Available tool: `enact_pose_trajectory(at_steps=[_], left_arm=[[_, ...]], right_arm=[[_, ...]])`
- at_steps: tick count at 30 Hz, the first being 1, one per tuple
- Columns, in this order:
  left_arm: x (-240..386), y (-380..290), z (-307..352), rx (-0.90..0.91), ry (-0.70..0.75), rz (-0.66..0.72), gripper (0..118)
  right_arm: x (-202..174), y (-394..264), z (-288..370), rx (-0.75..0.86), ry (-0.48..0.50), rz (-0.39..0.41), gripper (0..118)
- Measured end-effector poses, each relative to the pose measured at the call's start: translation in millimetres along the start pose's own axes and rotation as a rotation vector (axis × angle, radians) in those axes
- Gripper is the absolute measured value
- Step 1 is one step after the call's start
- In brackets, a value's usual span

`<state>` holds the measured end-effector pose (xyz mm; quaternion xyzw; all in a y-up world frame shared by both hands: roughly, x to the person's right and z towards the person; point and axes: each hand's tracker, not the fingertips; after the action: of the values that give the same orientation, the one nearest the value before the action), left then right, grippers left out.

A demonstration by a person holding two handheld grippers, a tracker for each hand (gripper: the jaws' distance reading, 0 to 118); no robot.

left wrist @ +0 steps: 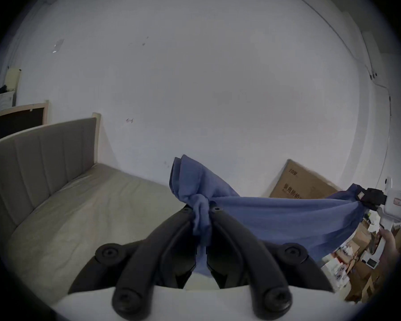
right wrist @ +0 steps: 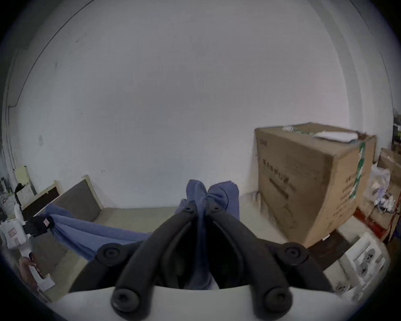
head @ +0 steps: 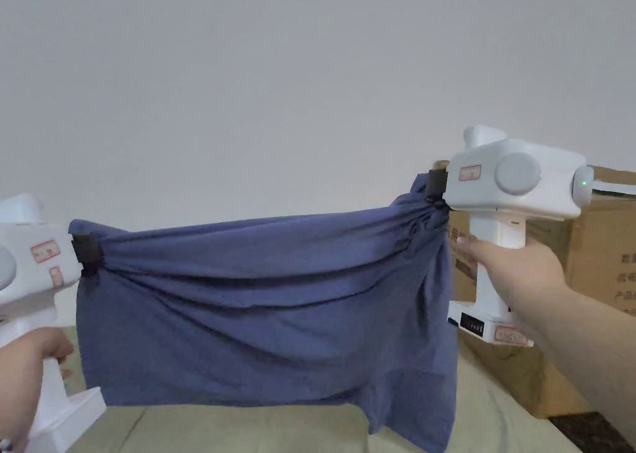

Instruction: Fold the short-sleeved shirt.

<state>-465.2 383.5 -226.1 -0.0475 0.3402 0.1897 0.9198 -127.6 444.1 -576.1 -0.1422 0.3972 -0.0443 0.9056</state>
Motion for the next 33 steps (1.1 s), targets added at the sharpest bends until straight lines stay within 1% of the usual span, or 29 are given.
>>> enact_pose_trajectory(at_steps=[2, 3, 5, 8, 9, 10, 11, 12, 13, 15, 16, 18, 20, 22, 24, 27, 33], left_arm=[[-19.4, -44.9, 8.6, -0.005, 0.037, -0.011, 5], [-32.5, -73.5, 11.8, -0.058, 0.043, 0.018, 5], [-58.3, -132.2, 13.6, -0.212, 0.073, 0.07, 5], [-83.5, -227.5, 25.5, -0.515, 0.131, 0.078, 5], [-90.5, -252.0, 33.8, -0.581, 0.128, 0.083, 5], [-104.1, -274.4, 39.4, -0.61, 0.132, 0.105, 5], [-111.7, -288.8, 51.2, -0.629, 0.136, 0.152, 5], [-117.6, -298.5, 60.0, -0.662, 0.135, 0.173, 5], [-121.3, -305.7, 69.0, -0.698, 0.136, 0.173, 5], [-122.4, -309.2, 92.6, -0.759, 0.096, 0.144, 5], [-123.0, -308.3, 104.3, -0.764, 0.067, 0.147, 5], [-113.9, -303.7, 127.4, -0.803, 0.071, 0.098, 5], [-110.1, -301.5, 146.1, -0.819, 0.057, 0.069, 5], [-105.0, -299.8, 163.0, -0.825, 0.057, 0.062, 5], [-103.8, -299.0, 173.0, -0.843, 0.054, 0.053, 5], [-103.3, -300.9, 183.6, -0.857, 0.052, 0.056, 5], [-102.1, -298.1, 190.5, -0.852, 0.05, 0.067, 6]], right_arm=[[5.7, -51.2, -6.2, -0.045, 0.026, -0.02, 3], [11.4, -84.8, -9.3, -0.093, 0.026, -0.031, 3], [23.5, -157.9, -13.4, -0.231, -0.018, -0.031, 3], [52.6, -268.8, -11.9, -0.492, -0.066, -0.059, 3], [59.8, -296.0, -4.2, -0.549, -0.084, -0.065, 3], [66.9, -321.4, 4.8, -0.609, -0.101, -0.062, 3], [72.2, -341.8, 17.0, -0.669, -0.104, -0.066, 3], [79.6, -355.3, 25.9, -0.724, -0.088, -0.081, 3], [87.2, -366.4, 37.5, -0.764, -0.082, -0.109, 3], [96.2, -374.0, 68.3, -0.791, -0.07, -0.156, 3], [101.0, -373.3, 82.6, -0.798, -0.059, -0.19, 3], [107.4, -372.5, 108.6, -0.799, -0.071, -0.221, 3], [109.0, -372.3, 135.7, -0.836, -0.061, -0.279, 3], [110.6, -375.0, 156.2, -0.848, -0.075, -0.313, 3], [110.8, -380.1, 170.8, -0.869, -0.084, -0.318, 3], [106.0, -386.1, 186.6, -0.888, -0.088, -0.274, 3], [99.8, -382.0, 200.0, -0.851, -0.078, -0.254, 3]])
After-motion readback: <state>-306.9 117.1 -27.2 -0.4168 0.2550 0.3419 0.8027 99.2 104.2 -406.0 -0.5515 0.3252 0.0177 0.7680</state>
